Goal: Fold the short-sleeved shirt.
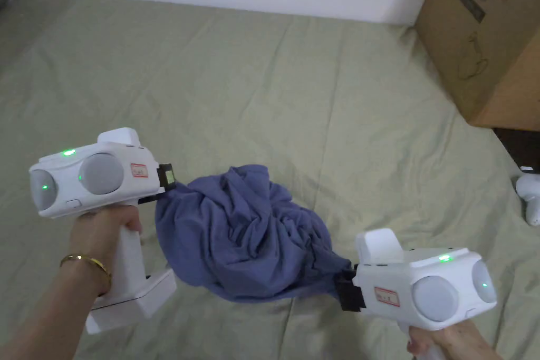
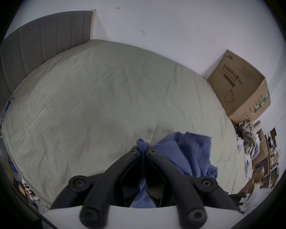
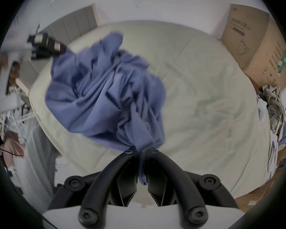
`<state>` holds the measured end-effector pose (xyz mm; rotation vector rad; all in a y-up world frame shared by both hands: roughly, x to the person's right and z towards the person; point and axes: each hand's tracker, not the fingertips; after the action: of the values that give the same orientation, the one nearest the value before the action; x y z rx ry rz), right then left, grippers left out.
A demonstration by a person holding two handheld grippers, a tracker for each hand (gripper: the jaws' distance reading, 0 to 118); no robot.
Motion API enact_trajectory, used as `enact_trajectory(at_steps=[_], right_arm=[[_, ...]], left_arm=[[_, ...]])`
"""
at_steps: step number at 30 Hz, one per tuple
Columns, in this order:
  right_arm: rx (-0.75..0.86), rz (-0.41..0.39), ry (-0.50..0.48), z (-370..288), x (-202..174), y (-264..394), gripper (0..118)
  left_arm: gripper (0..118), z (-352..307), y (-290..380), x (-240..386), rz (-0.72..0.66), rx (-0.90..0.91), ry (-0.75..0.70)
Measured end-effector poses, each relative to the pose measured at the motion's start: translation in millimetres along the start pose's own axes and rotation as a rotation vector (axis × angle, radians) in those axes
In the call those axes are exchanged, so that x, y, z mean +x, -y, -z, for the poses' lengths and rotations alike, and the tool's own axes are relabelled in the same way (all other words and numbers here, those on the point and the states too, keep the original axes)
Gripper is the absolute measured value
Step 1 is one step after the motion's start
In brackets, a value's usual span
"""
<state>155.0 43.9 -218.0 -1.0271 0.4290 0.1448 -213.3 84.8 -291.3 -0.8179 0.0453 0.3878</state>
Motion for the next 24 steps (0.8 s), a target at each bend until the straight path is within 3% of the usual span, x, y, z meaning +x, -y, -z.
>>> enact_trajectory(at_steps=[8, 14, 20, 24], right_arm=[[0.314, 0.135, -0.028, -134.0, 45.2, -53.7, 7], [0.539, 0.210, -0.035, -236.1, 59.1, -100.2, 7], [0.642, 0.200, -0.037, -326.3, 61.6, -151.7, 7], [0.685, 0.096, 0.063, -366.7, 52.5, -187.3, 7]], left_arm=[[1, -85.9, -64.4, -2.1, -0.046, 0.230, 0.096], [1, -166.9, -115.8, 5.5, -0.092, 0.446, 0.184], [1, -238.8, -169.2, 27.8, -0.060, 0.614, 0.265], [1, -272.0, -205.0, 49.5, 0.007, 0.684, 0.255]])
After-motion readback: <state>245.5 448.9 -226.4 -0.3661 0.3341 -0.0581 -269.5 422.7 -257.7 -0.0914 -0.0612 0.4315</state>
